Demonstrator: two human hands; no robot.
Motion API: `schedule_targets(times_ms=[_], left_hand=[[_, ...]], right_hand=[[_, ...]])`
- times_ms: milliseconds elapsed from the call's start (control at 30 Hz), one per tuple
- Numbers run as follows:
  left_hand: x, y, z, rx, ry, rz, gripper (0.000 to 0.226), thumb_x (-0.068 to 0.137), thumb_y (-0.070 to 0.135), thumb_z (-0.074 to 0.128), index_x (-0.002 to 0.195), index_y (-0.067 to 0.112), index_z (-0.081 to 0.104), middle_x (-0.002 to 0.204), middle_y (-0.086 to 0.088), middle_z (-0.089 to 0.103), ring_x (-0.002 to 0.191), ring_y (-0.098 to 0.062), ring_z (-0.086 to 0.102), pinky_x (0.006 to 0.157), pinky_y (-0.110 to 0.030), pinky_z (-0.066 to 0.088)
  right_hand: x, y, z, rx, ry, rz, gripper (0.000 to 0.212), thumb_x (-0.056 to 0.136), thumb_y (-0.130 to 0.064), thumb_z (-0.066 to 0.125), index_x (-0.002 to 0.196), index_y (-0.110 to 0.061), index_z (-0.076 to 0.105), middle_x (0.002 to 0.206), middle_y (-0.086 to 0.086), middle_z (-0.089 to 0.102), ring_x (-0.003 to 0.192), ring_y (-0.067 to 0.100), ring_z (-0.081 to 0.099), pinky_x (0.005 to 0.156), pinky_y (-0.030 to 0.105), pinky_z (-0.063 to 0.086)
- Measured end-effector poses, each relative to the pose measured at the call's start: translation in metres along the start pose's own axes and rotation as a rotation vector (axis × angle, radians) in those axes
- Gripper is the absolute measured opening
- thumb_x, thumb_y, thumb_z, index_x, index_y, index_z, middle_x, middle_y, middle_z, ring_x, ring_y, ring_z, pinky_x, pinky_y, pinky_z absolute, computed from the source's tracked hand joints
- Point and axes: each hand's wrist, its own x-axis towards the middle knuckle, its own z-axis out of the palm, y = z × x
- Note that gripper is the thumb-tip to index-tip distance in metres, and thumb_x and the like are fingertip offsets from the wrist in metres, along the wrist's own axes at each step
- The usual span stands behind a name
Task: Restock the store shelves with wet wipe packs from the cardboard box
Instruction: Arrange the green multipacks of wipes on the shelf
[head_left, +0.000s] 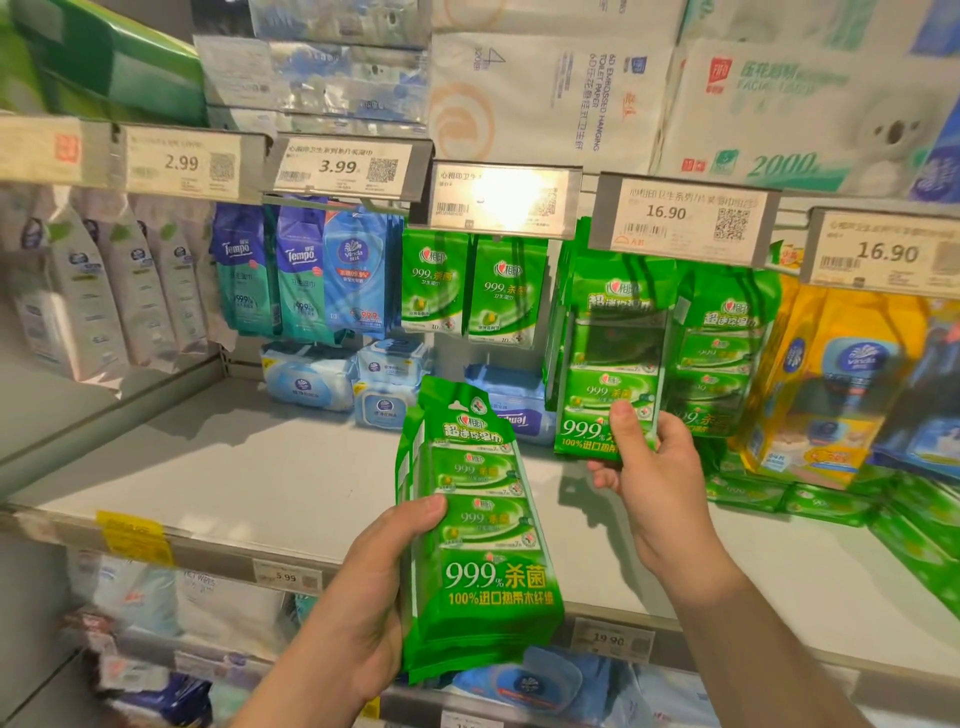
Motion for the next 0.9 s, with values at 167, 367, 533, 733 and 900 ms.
schedule_targets(times_ms=[167, 367, 533, 733, 900], left_hand=[[0.000, 0.000, -0.001, -0.003, -0.008, -0.005, 0.093, 0.031, 0.035, 0.102, 0.115, 0.006, 0.076, 0.122, -0.028, 0.069, 0.107, -0.046, 0.070, 0.084, -0.056, 0.060], [0.001, -0.002, -0.002, -0.020, -0.036, -0.027, 0.095, 0.031, 0.035, 0.101, 0.116, 0.006, 0.075, 0.121, -0.027, 0.070, 0.104, -0.044, 0.071, 0.078, -0.053, 0.061], [0.002, -0.004, -0.004, -0.026, -0.030, -0.020, 0.095, 0.033, 0.035, 0.101, 0.119, 0.005, 0.074, 0.123, -0.028, 0.069, 0.108, -0.045, 0.070, 0.083, -0.054, 0.060], [0.002, -0.005, -0.005, -0.052, -0.029, -0.024, 0.088, 0.036, 0.033, 0.101, 0.116, 0.006, 0.076, 0.123, -0.027, 0.069, 0.108, -0.045, 0.070, 0.090, -0.058, 0.058], [0.005, -0.008, -0.001, -0.029, -0.047, -0.020, 0.093, 0.038, 0.035, 0.102, 0.121, 0.004, 0.073, 0.124, -0.029, 0.068, 0.113, -0.047, 0.067, 0.098, -0.063, 0.052]], right_hand=[[0.003, 0.006, 0.002, -0.034, 0.027, 0.037, 0.057, 0.081, -0.054, 0.068, 0.116, -0.013, 0.053, 0.120, 0.007, 0.062, 0.065, 0.020, 0.070, 0.064, 0.035, 0.056], [0.022, 0.010, 0.004, -0.052, 0.074, 0.052, 0.095, 0.071, -0.066, 0.072, 0.139, -0.005, 0.045, 0.140, 0.016, 0.058, 0.066, 0.017, 0.074, 0.058, 0.026, 0.057], [0.018, 0.017, -0.003, -0.010, 0.072, 0.140, 0.076, 0.089, -0.052, 0.069, 0.143, -0.006, 0.042, 0.114, 0.012, 0.069, 0.067, 0.015, 0.072, 0.068, 0.033, 0.060], [-0.008, 0.019, -0.012, -0.033, -0.007, 0.286, 0.050, 0.098, -0.037, 0.067, 0.132, -0.005, 0.051, 0.105, 0.015, 0.060, 0.068, 0.021, 0.064, 0.062, 0.036, 0.059], [-0.054, -0.003, -0.009, -0.218, -0.345, 0.487, 0.075, 0.073, -0.067, 0.064, 0.114, -0.005, 0.063, 0.082, 0.010, 0.064, 0.060, 0.021, 0.060, 0.055, 0.035, 0.049]])
